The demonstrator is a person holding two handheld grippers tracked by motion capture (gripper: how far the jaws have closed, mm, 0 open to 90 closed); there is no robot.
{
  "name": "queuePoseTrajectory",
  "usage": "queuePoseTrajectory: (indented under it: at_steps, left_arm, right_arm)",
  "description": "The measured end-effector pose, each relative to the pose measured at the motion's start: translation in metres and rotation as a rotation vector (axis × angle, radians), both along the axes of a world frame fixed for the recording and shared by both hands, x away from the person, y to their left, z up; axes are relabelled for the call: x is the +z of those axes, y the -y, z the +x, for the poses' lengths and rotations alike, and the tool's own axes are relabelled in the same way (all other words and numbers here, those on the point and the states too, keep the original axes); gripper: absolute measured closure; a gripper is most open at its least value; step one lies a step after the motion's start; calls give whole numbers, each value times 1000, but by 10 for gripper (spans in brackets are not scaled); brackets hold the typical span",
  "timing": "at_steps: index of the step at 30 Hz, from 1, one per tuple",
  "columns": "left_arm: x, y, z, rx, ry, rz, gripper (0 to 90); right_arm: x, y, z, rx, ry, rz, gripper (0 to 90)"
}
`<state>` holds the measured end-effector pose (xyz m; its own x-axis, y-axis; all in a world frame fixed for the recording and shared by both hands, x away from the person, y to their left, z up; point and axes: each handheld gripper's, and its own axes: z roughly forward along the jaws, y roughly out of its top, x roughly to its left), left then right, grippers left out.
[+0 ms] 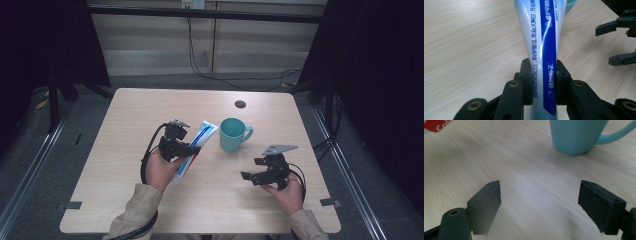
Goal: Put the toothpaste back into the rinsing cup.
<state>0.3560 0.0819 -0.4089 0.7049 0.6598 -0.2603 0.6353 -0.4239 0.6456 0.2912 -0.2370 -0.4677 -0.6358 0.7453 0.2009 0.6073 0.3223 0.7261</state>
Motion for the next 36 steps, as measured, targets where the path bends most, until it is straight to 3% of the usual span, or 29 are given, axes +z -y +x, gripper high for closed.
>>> queuePoseTrajectory:
  at_steps: [12, 21, 36]
  left_arm:
    - [-3, 17, -7, -45, 3, -29, 742]
    - [-2, 26, -11, -58, 15, -52, 742]
    - [-4, 37, -15, -83, 22, -59, 743]
  right_arm:
    - [18, -13, 12, 31, -7, 31, 195]
    - [33, -15, 18, 45, -16, 98, 212]
    - [52, -21, 24, 45, 10, 97, 219]
